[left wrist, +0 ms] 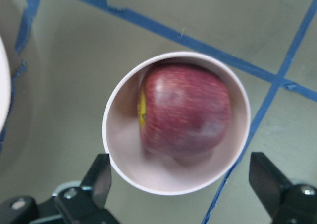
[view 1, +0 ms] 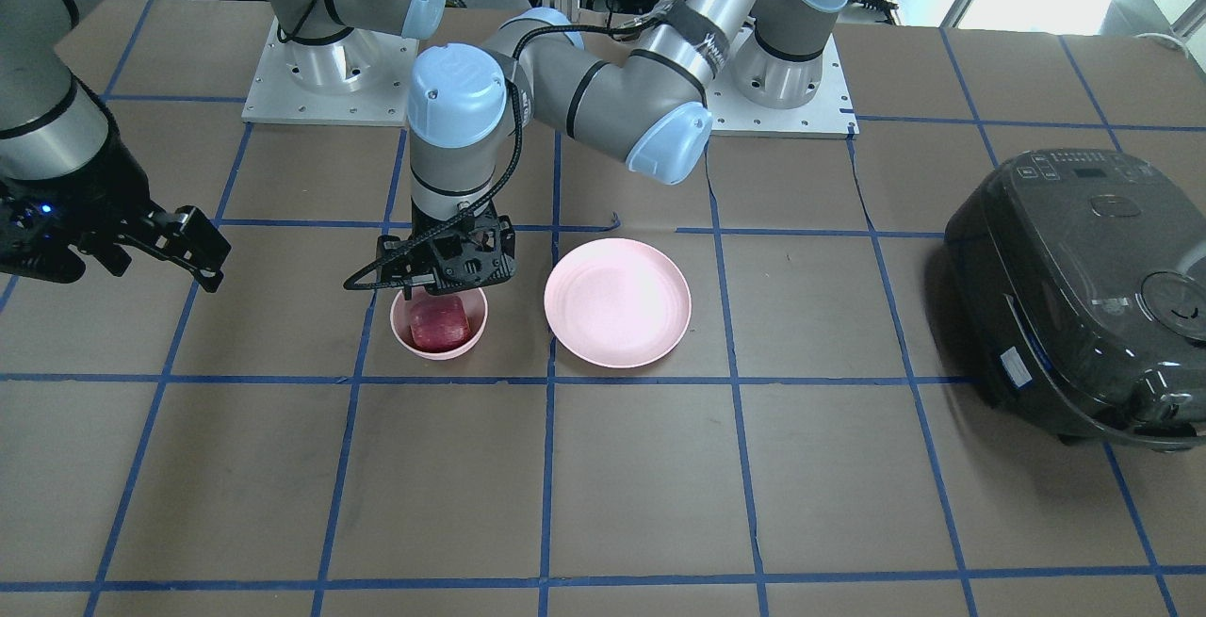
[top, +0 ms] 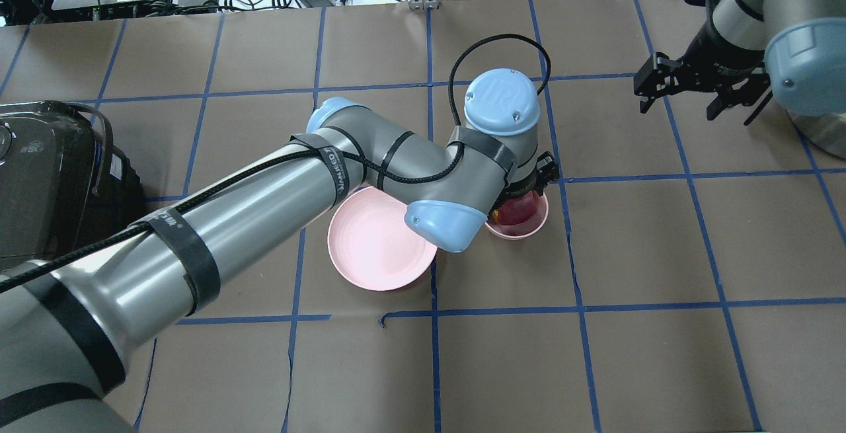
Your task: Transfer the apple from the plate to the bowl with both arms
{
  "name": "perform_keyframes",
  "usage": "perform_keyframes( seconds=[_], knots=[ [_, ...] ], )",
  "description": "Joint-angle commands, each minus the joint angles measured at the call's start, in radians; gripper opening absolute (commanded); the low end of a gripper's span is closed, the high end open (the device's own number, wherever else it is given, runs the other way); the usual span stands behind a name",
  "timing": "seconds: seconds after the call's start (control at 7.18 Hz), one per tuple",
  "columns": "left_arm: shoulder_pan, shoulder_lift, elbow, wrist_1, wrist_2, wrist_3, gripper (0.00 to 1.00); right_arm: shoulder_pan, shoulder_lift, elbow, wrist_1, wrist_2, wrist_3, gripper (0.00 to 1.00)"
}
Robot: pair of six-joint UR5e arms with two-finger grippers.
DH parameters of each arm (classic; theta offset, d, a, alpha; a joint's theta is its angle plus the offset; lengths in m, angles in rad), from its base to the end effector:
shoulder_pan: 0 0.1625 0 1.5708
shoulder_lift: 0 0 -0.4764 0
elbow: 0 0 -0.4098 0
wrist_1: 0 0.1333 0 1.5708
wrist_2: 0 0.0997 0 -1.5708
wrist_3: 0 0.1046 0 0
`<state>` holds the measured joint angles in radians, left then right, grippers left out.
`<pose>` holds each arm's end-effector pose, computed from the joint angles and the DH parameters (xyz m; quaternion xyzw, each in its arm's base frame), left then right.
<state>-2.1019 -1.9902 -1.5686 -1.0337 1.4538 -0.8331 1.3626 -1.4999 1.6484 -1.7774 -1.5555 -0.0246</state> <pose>-0.4699 -0.5127 0.3403 0.1464 -0.9857 0.0096 0.0830 0.0194 -0.5608 0.4784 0.0914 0.9954 -0.0297 0.0042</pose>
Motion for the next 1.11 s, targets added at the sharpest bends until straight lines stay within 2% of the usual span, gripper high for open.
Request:
perform_keyframes(
  seconds=[0.0, 0.14, 0.28, 0.42, 0.56, 0.7, 0.97],
  knots=[
    [0.098, 0.138, 0.048, -0.229, -0.003, 0.261, 1.0, 0.065, -0.02, -0.096, 0.104, 0.009, 0.021, 1.0],
    [0.123, 0.219, 0.061, -0.343, 0.002, 0.332, 1.0, 0.132, -0.025, -0.099, 0.131, 0.006, 0.105, 1.0],
    [0.172, 0.3, 0.062, -0.47, 0.005, 0.491, 1.0, 0.174, -0.034, -0.099, 0.136, 0.002, 0.13, 1.0],
    [0.224, 0.377, 0.062, -0.558, 0.007, 0.55, 1.0, 0.209, -0.048, -0.095, 0.194, 0.003, 0.135, 1.0],
    [0.274, 0.43, 0.05, -0.61, 0.064, 0.595, 1.0, 0.245, -0.048, -0.096, 0.211, -0.003, 0.138, 1.0],
    [0.351, 0.447, 0.041, -0.609, 0.16, 0.691, 1.0, 0.248, -0.048, -0.101, 0.213, 0.001, 0.137, 1.0],
    [0.437, 0.458, 0.033, -0.547, 0.158, 0.707, 1.0, 0.248, -0.054, -0.102, 0.214, 0.005, 0.137, 1.0]
  ],
)
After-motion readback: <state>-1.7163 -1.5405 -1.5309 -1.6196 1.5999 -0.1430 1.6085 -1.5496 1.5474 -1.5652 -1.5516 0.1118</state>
